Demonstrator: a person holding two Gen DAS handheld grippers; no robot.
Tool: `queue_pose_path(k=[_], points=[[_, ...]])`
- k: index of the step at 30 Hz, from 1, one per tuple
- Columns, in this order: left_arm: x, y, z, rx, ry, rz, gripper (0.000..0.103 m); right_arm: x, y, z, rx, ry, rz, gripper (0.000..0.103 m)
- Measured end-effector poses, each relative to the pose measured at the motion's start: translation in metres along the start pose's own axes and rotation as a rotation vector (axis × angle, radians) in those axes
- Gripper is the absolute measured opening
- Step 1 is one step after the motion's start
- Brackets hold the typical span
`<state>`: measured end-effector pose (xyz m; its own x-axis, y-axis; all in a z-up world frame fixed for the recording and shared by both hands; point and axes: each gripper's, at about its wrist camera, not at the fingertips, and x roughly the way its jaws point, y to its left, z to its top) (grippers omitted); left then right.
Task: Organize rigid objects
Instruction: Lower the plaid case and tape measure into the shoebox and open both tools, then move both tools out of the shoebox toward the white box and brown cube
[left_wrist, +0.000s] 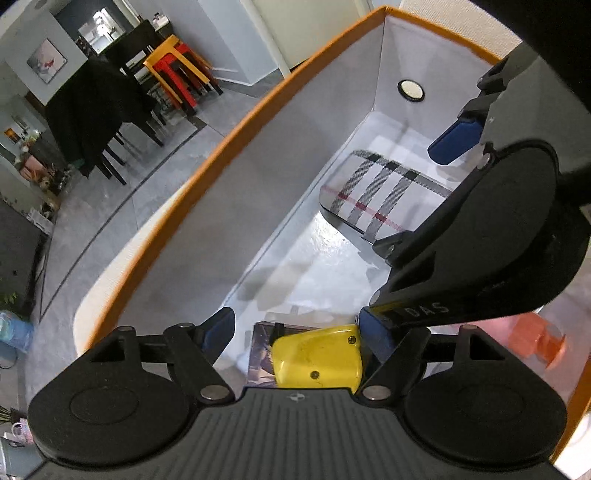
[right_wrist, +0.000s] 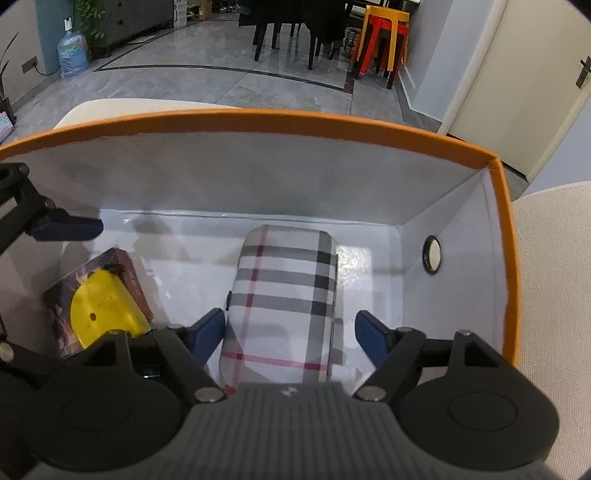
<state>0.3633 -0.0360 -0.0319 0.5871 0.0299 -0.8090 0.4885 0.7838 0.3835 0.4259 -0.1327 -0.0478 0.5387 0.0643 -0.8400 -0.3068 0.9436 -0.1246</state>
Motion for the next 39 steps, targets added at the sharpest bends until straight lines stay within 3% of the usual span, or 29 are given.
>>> queue_pose_path(k=[17,30,39], points=[[-0.049,0.009,0.001,0.018,-0.043,0.04,0.09,-0.066,-0.001,-0.001,-0.016,-0.054,-0.037,0.076],[-0.132,0.017,-0.015,0.025,-0.116,0.049,0.09,-0.168,0.0,-0.009,-0.063,-0.132,-0.063,0.081],[-0.18,0.014,-0.033,0.02,-0.184,0.051,0.092,-0.238,0.006,-0.034,-0.102,-0.212,-0.098,0.083]])
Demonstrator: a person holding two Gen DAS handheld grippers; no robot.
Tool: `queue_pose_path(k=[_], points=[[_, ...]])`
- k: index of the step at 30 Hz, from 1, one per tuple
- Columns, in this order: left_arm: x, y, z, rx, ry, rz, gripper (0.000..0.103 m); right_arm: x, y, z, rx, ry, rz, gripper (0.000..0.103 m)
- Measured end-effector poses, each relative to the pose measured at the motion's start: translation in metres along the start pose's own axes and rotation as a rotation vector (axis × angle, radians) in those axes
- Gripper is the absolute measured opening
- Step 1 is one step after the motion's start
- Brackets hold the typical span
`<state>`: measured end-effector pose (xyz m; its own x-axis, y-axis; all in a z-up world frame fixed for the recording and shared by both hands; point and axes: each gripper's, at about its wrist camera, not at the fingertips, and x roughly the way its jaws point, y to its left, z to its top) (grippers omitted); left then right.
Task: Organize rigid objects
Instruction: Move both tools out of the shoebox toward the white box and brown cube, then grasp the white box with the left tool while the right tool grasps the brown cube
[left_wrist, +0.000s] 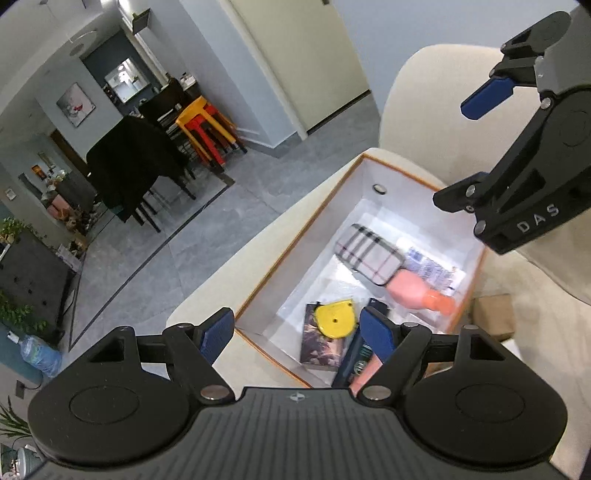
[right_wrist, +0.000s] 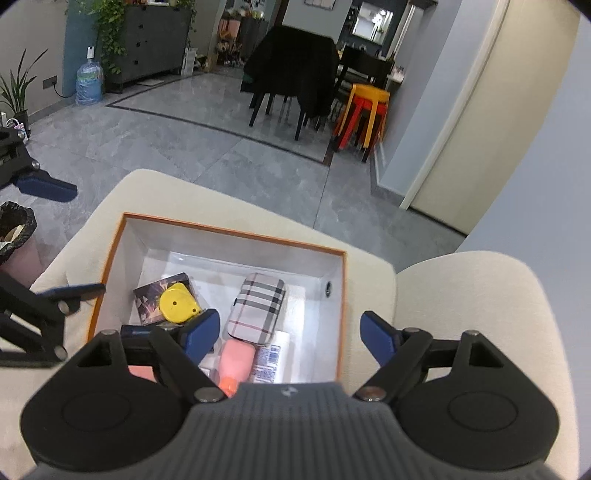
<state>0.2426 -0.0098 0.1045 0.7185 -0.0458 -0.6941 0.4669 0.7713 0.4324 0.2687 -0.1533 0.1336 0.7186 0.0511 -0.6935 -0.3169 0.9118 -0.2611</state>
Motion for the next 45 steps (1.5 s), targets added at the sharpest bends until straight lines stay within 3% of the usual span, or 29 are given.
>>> queue_pose_path(k=[13,23,27,36,45], points=[[-0.028,-0.039,-0.045,0.044,-0.036,-0.027,0.092,-0.047,0.004,-0.066,-0.02,0.018,-0.012,0.083],[-0.01,-0.077,-0.079,0.108,-0.03,-0.123,0.092,-0.028,0.012,-0.124,-0.016,0.097,0.014,0.083],[0.001,-0.091,-0.091,0.121,-0.05,-0.2,0.092,-0.01,0.011,-0.14,-0.01,0.14,0.022,0.083],[0.028,-0.131,-0.11,0.285,-0.082,-0.32,0.092,0.03,0.015,-0.163,-0.003,0.191,0.068,0.083],[0.069,-0.158,-0.125,0.519,-0.057,-0.347,0.092,0.07,0.014,-0.177,-0.012,0.238,0.136,0.084]])
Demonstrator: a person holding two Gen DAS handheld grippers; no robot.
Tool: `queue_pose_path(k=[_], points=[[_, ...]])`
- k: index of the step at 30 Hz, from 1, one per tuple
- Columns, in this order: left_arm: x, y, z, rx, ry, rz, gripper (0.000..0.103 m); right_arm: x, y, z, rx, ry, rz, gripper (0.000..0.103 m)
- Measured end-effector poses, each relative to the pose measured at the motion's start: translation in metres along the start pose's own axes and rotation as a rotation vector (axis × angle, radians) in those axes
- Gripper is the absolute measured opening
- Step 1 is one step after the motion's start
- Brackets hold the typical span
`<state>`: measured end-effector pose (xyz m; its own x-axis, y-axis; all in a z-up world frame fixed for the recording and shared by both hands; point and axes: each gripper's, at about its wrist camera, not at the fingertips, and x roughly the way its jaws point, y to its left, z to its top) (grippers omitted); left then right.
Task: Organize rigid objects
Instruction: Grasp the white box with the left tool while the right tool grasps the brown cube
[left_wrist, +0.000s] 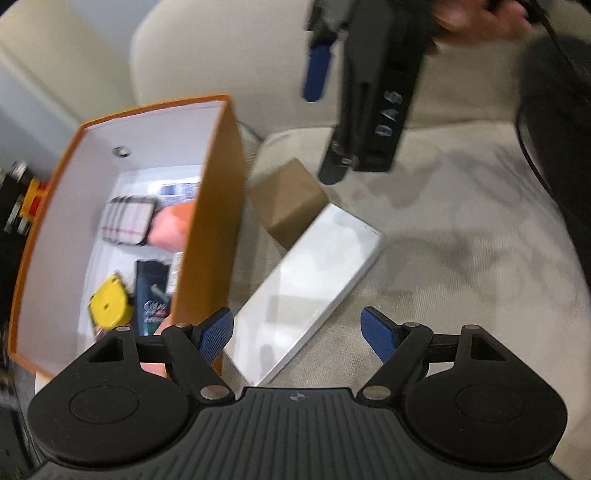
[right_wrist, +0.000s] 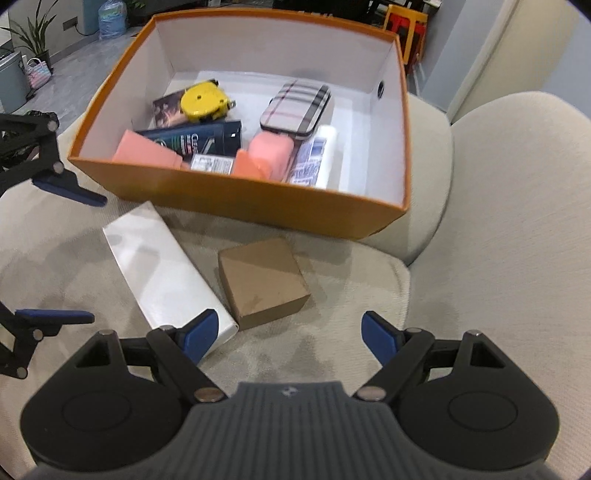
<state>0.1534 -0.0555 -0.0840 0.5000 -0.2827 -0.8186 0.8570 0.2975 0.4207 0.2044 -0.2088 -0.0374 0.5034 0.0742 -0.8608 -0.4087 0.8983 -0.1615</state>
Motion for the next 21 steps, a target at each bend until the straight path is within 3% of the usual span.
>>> queue_pose_path(k=[8,13,21], points=[[0.024,0.007,0.002,0.065,-0.053,-0.086,0.092,0.023,-0.006,-0.001,-0.014,0.008,0.066,0.084],[0.039,0.012,0.004,0.062,-0.037,-0.167,0.088,0.032,-0.01,0.004,-0.019,0.002,0.096,0.084],[0.049,0.011,0.009,0.147,-0.069,-0.239,0.09,0.041,-0.02,0.004,-0.012,0.0,0.124,0.084]])
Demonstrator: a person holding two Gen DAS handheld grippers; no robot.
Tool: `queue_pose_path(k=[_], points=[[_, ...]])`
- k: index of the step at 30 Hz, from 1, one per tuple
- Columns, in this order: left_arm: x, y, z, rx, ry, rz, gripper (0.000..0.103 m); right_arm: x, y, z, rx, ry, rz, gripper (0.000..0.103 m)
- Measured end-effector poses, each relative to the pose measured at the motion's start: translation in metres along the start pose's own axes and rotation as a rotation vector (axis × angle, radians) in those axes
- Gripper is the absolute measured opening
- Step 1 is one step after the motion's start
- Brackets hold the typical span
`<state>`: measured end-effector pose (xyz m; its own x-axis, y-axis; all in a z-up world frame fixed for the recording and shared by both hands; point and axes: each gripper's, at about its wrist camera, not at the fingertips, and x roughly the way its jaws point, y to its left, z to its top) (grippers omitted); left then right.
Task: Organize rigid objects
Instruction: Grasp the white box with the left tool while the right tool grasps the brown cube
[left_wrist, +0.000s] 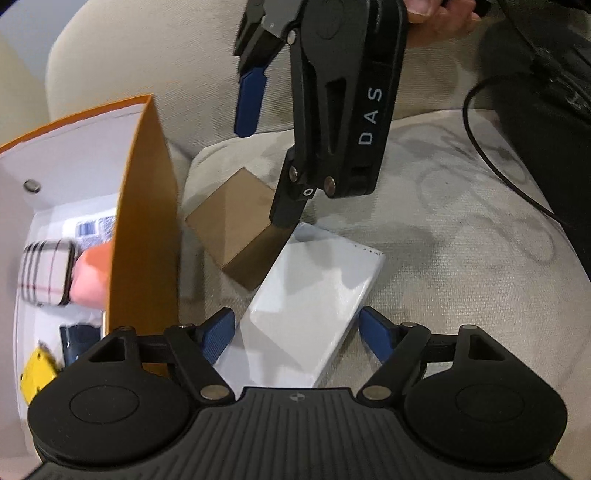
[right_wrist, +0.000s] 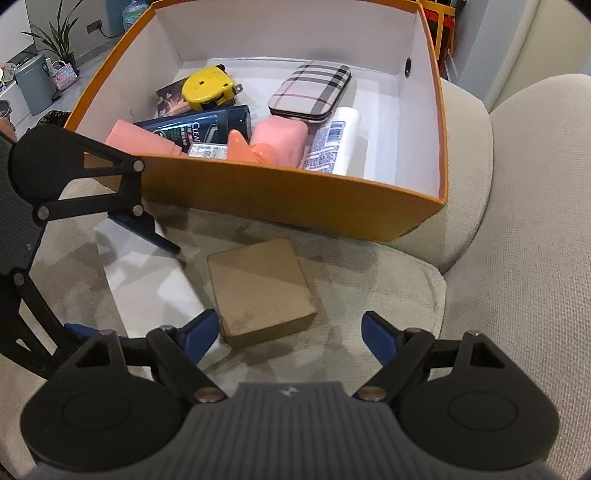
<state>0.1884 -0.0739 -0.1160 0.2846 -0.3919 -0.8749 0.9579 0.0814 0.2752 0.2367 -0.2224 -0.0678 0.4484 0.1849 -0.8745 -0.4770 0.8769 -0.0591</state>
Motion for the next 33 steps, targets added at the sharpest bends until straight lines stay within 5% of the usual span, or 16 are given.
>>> queue_pose_path(k=[8,16,21,26,33], points=[[0.016,0.008,0.005,0.04,0.078,-0.068,0.096,-0.004,-0.004,-0.001,0.001,0.005,0.007,0.084],[0.017,0.033,-0.016,-0.286,0.155,-0.178,0.085,-0.007,0.002,0.004,-0.029,0.005,0.018,0.084],[0.007,0.031,-0.038,-0.505,0.204,-0.115,0.085,-0.008,0.006,0.008,-0.047,-0.006,0.041,0.084],[-0.009,0.018,-0.069,-0.72,0.164,-0.013,0.091,0.005,0.012,0.015,-0.085,-0.001,0.062,0.084],[-0.023,-0.013,-0.089,-0.729,0.053,0.089,0.093,0.028,0.014,0.027,-0.11,0.033,0.081,0.084]])
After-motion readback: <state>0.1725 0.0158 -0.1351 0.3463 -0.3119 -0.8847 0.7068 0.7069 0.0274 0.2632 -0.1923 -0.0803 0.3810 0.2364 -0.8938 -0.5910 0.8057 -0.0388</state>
